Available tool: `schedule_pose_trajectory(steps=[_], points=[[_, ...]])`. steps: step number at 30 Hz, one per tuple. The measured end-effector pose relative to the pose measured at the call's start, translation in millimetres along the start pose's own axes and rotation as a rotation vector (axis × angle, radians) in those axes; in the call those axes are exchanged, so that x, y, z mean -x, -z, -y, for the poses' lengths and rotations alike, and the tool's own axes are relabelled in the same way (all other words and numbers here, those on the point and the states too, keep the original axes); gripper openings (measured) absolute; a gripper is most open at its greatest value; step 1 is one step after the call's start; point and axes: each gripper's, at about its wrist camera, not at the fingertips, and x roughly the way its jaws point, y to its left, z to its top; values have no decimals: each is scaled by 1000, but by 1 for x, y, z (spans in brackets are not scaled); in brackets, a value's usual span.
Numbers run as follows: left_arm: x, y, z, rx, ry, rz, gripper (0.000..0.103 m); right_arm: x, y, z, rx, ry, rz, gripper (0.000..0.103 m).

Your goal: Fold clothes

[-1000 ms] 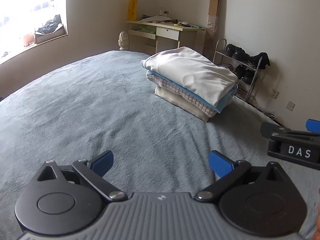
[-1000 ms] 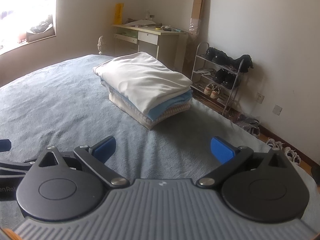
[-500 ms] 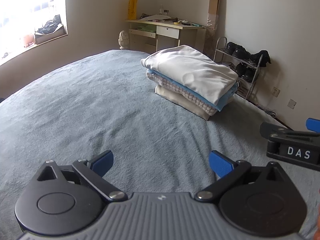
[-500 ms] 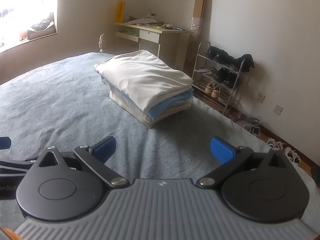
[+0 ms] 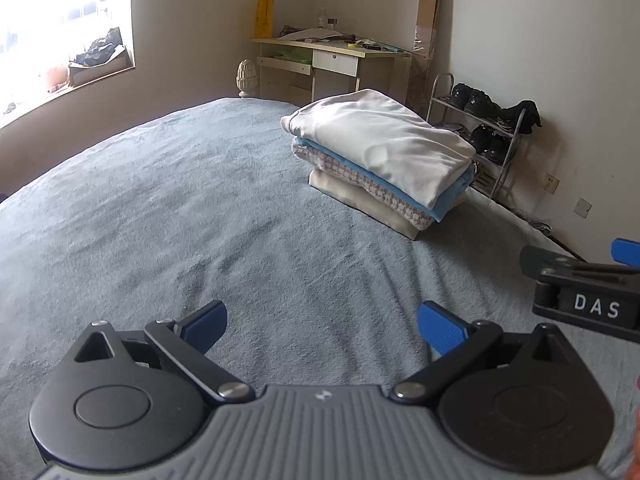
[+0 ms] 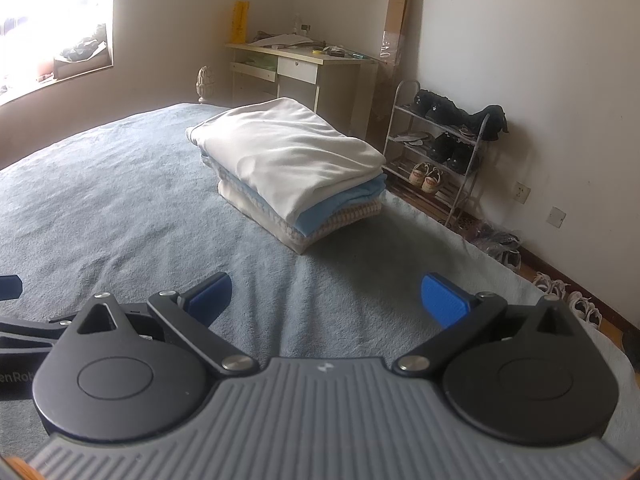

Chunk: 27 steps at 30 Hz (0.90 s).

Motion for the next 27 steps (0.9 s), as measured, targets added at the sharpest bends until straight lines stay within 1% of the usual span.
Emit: schedule_pose_trajectory(steps=[27], points=[[-2, 0, 2, -4, 3, -10, 102, -3, 1, 4, -12, -3, -12, 102]])
